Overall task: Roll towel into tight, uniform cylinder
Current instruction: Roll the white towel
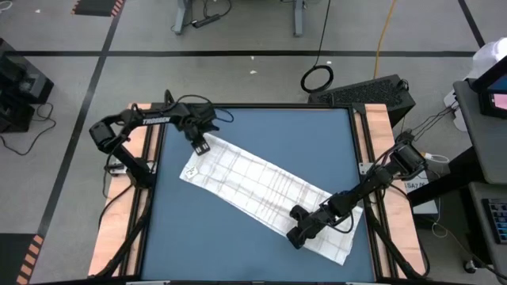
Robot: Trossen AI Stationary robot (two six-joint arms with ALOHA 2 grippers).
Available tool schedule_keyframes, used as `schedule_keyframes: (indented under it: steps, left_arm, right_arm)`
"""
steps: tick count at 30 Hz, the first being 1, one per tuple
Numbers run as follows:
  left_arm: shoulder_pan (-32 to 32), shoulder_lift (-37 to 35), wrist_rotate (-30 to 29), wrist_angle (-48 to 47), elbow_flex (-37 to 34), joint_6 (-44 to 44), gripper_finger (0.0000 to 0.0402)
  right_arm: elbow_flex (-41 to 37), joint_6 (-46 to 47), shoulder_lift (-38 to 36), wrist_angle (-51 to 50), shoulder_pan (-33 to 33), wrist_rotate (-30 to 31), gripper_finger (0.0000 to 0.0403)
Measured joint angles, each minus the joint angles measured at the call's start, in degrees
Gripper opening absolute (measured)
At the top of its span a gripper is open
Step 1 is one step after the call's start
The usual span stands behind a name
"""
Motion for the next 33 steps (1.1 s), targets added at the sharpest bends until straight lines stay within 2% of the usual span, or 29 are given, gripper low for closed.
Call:
schedule_keyframes:
  steps: [4, 7, 12, 14, 17, 22, 28, 33]
  left_arm:
    - [0.10, -0.16, 2.51, -6.80, 4.83, 0.86, 0.0140]
    - [-0.02, -1.51, 8.23, -12.12, 7.88, 0.19, 0.0140]
    - [-1.74, -7.00, 24.36, -19.75, 8.23, -3.86, 0.0141]
    - [-3.19, -9.39, 27.26, -21.77, 7.20, -5.63, 0.0141]
    - [-5.96, -13.24, 27.43, -20.87, 4.42, -10.84, 0.0141]
    - [-11.74, -17.13, 27.03, -11.55, -3.32, -23.16, 0.0141]
    - [-15.93, -15.95, 21.57, 2.38, -11.39, -32.25, 0.0141]
    - [-16.45, -12.74, 15.57, 7.54, -15.55, -33.65, 0.0141]
  right_arm:
    - [-0.19, 2.11, -2.01, -0.60, -0.72, 0.53, 0.0000]
    - [-0.41, 2.00, -4.51, -1.14, -1.83, -1.01, 0.0000]
    - [-0.20, -1.02, -10.86, -2.17, -3.92, -11.76, 0.0000]
    - [-0.19, -3.46, -14.12, -4.30, -4.73, -14.58, 0.0000]
    - [-0.11, -6.20, -18.13, -10.55, -7.30, -13.81, 0.0000]
    - [-0.13, -10.95, -21.04, -22.20, -15.54, -10.81, 0.0000]
    - [-0.11, -18.80, -20.54, -24.44, -26.21, -10.67, 0.0000]
    - [-0.04, -26.43, -20.54, -27.14, -29.97, -10.61, 0.0000]
